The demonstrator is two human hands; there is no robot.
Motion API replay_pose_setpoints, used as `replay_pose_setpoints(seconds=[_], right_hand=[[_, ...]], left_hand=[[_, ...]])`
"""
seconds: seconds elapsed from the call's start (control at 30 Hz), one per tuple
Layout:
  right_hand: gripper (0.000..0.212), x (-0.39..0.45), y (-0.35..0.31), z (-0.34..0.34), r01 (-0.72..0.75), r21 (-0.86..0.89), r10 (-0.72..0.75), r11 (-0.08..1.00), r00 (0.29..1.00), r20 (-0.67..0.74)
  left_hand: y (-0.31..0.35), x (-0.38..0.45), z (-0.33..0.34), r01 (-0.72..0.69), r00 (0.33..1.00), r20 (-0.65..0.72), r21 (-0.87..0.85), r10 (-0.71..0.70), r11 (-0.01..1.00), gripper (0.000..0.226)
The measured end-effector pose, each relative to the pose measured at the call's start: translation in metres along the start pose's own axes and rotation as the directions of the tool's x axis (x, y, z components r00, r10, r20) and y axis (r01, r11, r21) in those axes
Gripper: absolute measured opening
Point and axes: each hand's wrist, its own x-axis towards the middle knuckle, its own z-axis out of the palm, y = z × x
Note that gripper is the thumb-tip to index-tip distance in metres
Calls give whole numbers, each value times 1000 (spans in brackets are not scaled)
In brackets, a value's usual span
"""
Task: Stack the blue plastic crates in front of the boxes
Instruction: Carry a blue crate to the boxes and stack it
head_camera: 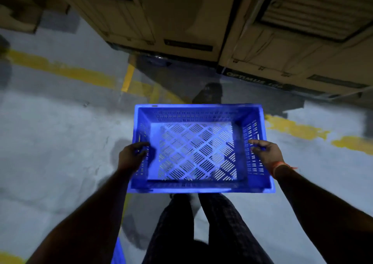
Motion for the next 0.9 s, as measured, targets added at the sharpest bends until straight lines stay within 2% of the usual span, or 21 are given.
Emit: replay_pose_setpoints(seconds=[0.07,0.17,0.33,0.43,0.5,0.57,0.7,0.9], right_hand=[[30,-34,-9,-27,18,-6,-18,1000,999,-48],[31,-69,-11,-57,54,-41,-57,998,995,-84],[33,-114,-3,-94,112,-142,-129,984,985,-111],[32,-140,5,-116,96,-190,-129,977,977,-171],[31,-153,13,-133,67,-194,-112,979,968,-227],[32,-164,27,-153,30,-172,-77,985,959,-273],[32,-179,59,-204,-9,-130,-36,991,940,-338],[35,-189,124,-304,5,-114,-48,993,923,-381]], left_hand=[[25,-25,-15,-58,998,-26,-16,58,998,34],[42,-40,-26,-118,993,8,-110,120,987,27],[78,-52,-31,-233,969,53,-124,241,965,29],[106,-62,-25,-311,945,63,-124,321,942,37],[131,-70,-18,-357,924,94,-141,372,923,27],[160,-79,-7,-404,898,119,-153,423,902,21],[214,-93,25,-483,858,144,-101,493,870,31],[305,-123,113,-564,813,161,-15,559,825,23]])
